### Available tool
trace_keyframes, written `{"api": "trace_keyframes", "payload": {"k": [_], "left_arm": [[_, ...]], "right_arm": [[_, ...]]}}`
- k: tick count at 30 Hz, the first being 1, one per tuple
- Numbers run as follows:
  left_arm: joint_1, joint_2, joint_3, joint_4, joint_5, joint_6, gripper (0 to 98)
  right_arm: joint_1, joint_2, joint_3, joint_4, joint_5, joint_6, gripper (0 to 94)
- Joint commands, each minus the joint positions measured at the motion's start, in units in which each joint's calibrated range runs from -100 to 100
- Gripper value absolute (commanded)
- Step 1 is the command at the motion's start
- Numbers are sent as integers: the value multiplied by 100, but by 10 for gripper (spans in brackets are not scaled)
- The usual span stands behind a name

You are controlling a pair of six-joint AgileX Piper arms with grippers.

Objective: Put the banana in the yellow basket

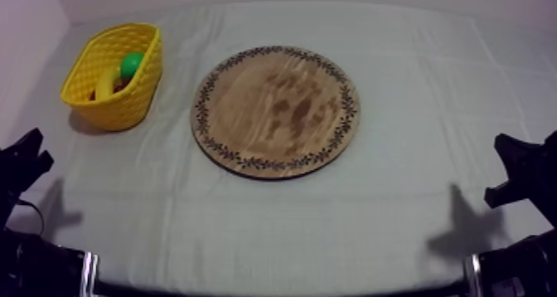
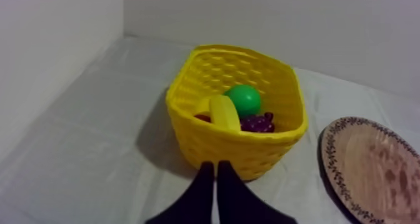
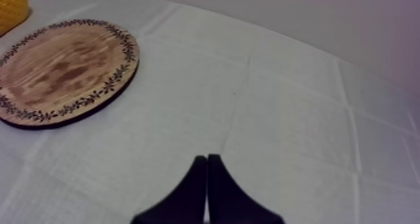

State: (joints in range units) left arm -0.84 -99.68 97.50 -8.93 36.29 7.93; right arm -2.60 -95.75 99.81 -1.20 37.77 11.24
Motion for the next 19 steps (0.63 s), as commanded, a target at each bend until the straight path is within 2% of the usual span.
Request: {"api": "trace_keyframes", "payload": {"k": [1, 3, 8, 19], "left_arm": [[-71, -5, 79, 216, -123, -295, 0], [-180, -6, 160, 374, -363, -433, 0], [-280, -6, 225, 565, -521, -584, 0], [-297, -6, 227, 630, -390, -623, 0]], "right_arm": [[0, 0, -3, 1, -2, -1, 3], [0, 0, -3, 1, -2, -2, 3], [0, 0, -3, 1, -2, -2, 3], [0, 0, -3, 1, -2, -3, 3]]}}
